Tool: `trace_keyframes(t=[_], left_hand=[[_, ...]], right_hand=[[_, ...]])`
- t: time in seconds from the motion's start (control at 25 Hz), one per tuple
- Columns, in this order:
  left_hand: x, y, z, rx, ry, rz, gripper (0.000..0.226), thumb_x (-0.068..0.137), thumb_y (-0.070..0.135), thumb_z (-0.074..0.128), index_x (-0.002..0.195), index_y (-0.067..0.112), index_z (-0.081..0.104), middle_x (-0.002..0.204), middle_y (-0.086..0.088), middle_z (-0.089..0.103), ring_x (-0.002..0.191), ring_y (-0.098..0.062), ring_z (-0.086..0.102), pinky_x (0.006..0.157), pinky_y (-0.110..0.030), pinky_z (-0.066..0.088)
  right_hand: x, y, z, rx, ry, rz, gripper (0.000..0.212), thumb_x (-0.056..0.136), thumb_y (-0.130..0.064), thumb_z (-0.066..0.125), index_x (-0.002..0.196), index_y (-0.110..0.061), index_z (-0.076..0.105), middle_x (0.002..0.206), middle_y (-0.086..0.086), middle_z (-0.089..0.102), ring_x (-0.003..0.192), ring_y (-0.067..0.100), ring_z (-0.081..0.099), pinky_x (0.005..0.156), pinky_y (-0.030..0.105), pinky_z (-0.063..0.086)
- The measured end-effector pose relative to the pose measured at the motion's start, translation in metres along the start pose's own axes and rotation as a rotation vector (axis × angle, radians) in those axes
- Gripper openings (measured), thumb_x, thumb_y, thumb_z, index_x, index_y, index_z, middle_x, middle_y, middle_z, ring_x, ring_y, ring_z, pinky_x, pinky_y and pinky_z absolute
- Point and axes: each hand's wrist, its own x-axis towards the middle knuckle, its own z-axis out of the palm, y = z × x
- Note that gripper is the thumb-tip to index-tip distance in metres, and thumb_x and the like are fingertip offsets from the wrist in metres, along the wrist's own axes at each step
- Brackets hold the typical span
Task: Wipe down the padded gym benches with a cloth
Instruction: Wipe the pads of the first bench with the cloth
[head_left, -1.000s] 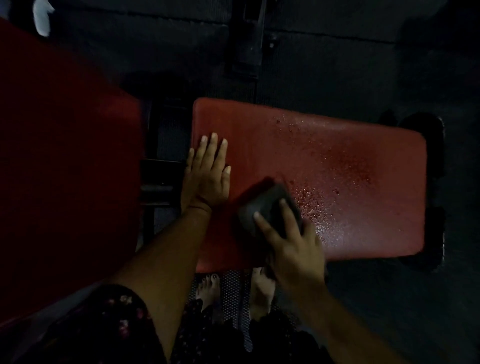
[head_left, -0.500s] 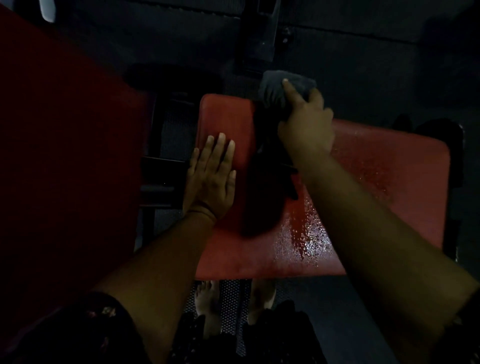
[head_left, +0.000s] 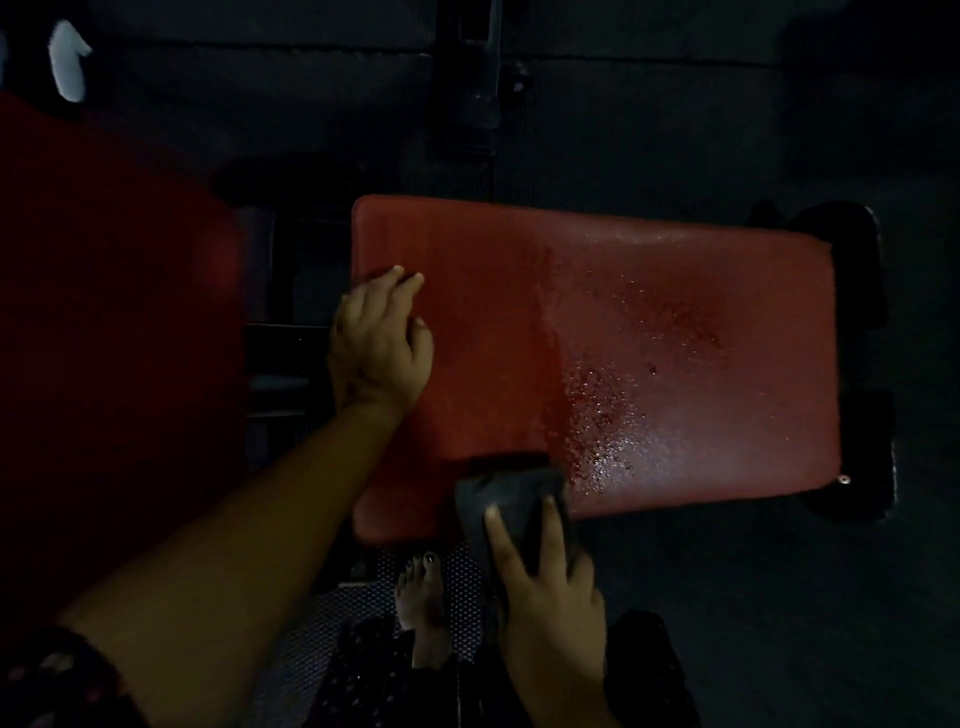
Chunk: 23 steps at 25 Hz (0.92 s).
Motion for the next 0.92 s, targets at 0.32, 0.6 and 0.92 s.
trace_keyframes(t=[0.32, 0.6, 0.92], left_hand=[[0.019, 0.023, 0.017, 0.135, -0.176, 0.116, 0.056, 0.099, 0.034, 0.030, 0.154, 0.026, 0.029, 0.162, -0.002, 0.023, 0.151, -0.022, 0.014, 0.122, -0.043, 0.004], [0.020, 0.014, 0.028, 0.094, -0.032, 0.155, 0.056, 0.090, 0.030, 0.044, 0.146, 0.022, 0.046, 0.154, -0.005, 0.040, 0.145, -0.027, 0.031, 0.118, -0.049, 0.017], [0.018, 0.011, 0.033, 0.153, 0.038, 0.184, 0.054, 0.091, 0.031, 0.044, 0.145, 0.023, 0.047, 0.153, -0.004, 0.042, 0.144, -0.026, 0.033, 0.117, -0.049, 0.020]], right_hand=[[0.004, 0.020, -0.034, -0.012, 0.081, 0.057, 0.097, 0.052, -0.035, 0.089, 0.138, -0.044, 0.045, 0.138, 0.008, 0.047, 0.086, 0.029, 0.058, 0.047, 0.039, 0.055], [0.138, -0.007, -0.092, -0.018, 0.249, -0.002, 0.065, 0.092, -0.022, 0.062, 0.145, -0.047, 0.034, 0.148, 0.008, 0.035, 0.114, 0.036, 0.044, 0.074, 0.043, 0.051], [0.273, -0.035, -0.157, -0.061, 0.419, -0.041, 0.055, 0.098, -0.020, 0.047, 0.145, -0.046, 0.036, 0.147, 0.004, 0.036, 0.118, 0.035, 0.042, 0.071, 0.038, 0.044]])
